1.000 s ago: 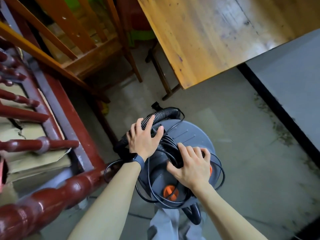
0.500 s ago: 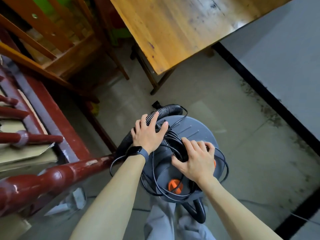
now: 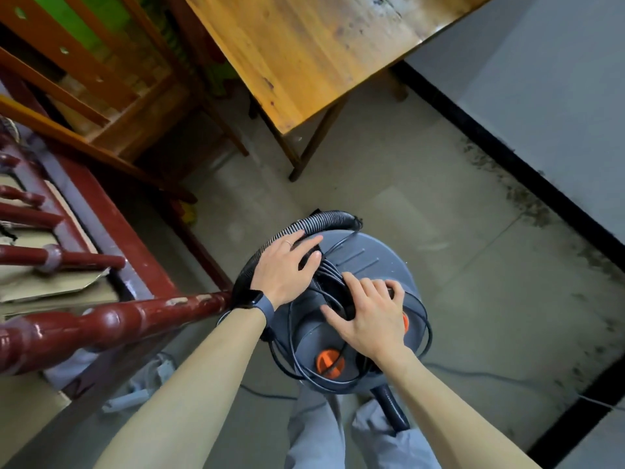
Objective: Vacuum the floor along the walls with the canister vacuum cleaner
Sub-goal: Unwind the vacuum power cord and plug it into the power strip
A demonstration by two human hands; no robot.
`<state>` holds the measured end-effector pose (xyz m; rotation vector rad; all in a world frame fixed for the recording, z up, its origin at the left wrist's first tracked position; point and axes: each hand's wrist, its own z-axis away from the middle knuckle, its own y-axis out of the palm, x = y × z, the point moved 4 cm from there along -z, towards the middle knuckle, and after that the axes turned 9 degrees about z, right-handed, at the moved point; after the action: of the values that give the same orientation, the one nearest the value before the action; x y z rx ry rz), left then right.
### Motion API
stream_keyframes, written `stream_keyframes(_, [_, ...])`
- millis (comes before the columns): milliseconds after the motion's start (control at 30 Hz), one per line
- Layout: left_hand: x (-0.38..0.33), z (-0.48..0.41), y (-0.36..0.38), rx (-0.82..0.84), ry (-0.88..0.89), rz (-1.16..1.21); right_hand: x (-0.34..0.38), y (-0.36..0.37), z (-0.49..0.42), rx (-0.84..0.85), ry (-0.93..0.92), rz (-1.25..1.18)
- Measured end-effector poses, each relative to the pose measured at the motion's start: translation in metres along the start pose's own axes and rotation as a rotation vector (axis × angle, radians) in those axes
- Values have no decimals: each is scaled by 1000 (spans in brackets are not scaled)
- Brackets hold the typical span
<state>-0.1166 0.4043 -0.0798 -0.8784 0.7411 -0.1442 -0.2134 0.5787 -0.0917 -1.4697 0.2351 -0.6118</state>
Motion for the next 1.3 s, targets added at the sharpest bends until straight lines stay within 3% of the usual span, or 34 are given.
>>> stream_keyframes(67, [-11, 10, -1, 85, 108, -27, -4, -1, -1, 30, -36, -66])
stream_keyframes(233, [-20, 20, -5, 283, 151, -273, -30, -1, 5, 72, -55, -144])
stream_keyframes(433, [-42, 28, -1, 227, 245, -399, -31, -7, 22, 9, -11, -267])
stream_keyframes(600, [-70, 36, -13, 175, 347, -433, -15, -26, 16, 98, 25, -270])
stream_keyframes(667, [-87, 40, -23, 173, 326, -404, -16, -42, 17, 209, 151, -345])
stream_keyframes(733, [-104, 47, -33, 177, 327, -355, -22, -56, 23, 345, 337, -551])
stream_keyframes(867, [-134, 69, -50, 264, 364, -330, -26, -92, 33, 621, 814, -1530])
stream_keyframes(933, [-148, 85, -59, 291, 408, -354, -25, -119, 26, 676, 945, -1848])
stream_keyframes(1067, [-172, 113, -83, 263, 414, -331, -27, -157, -19, 459, 1117, -2073])
stream_keyframes(1167, [-179, 129, -113, 200, 258, -158, -45, -192, -42, 284, 1164, -2065])
stream_keyframes(1300, [-180, 156, -146, 119, 22, 113, -85, -253, -28, 129, 1073, -2127])
